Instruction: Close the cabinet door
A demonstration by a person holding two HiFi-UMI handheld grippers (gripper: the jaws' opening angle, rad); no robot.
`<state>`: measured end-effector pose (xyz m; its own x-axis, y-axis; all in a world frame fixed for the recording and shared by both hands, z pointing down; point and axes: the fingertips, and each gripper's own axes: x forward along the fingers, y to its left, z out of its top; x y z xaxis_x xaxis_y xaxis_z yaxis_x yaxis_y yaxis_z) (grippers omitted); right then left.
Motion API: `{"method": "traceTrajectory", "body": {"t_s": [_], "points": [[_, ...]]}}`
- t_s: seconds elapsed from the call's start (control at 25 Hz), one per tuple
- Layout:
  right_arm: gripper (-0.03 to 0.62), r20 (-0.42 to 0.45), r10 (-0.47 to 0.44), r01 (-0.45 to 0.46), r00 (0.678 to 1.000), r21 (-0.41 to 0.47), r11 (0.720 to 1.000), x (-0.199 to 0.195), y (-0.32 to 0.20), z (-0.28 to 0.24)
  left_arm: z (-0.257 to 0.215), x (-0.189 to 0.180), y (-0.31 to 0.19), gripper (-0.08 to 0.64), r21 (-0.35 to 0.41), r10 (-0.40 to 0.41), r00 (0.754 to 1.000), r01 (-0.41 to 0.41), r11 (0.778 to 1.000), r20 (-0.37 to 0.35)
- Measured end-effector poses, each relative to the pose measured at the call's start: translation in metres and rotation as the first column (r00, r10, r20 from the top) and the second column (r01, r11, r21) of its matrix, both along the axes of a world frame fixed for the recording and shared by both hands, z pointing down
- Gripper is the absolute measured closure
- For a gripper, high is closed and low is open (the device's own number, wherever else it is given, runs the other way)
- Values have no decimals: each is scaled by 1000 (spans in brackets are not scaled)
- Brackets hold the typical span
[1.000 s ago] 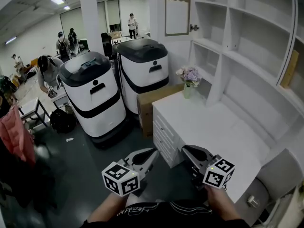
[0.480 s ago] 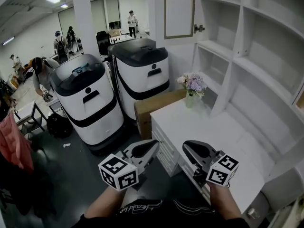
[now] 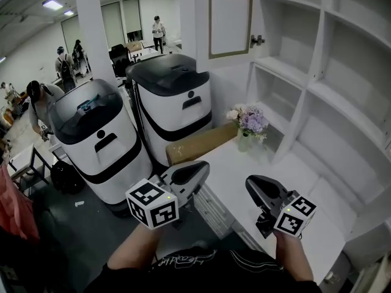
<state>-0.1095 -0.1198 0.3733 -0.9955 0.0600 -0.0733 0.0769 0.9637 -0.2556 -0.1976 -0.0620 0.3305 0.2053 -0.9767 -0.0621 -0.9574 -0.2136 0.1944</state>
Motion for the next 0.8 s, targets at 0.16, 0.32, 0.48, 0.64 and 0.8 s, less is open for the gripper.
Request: {"method": "traceTrajectory", "body": {"t_s": [0.16,0.32,0.48,0.64,0.8], "points": [[535,-5,75,-75,997,5,997,-31,-39,-13,-20,-49,-39,532,34,41,999,-41,999,14],[535,-2,138,-138,990,-2,990,-58,-68,-23,-43,-98,-73,531,78,58,998,-61,995,37],[535,-23,174,-174,984,16,985,-82,-85,-23,-63,-140,-103,517,125,48,996,-57,991,76],[535,-35,219,-219,975,23,976,-95,-104,-18,-78,-173,-132,457,158,46,994,-61,985,96],[535,-32,262,-262,964,11,965,-106,-121,-13,-94,-203,-161,414,176,34,989,-59,983,142]]}}
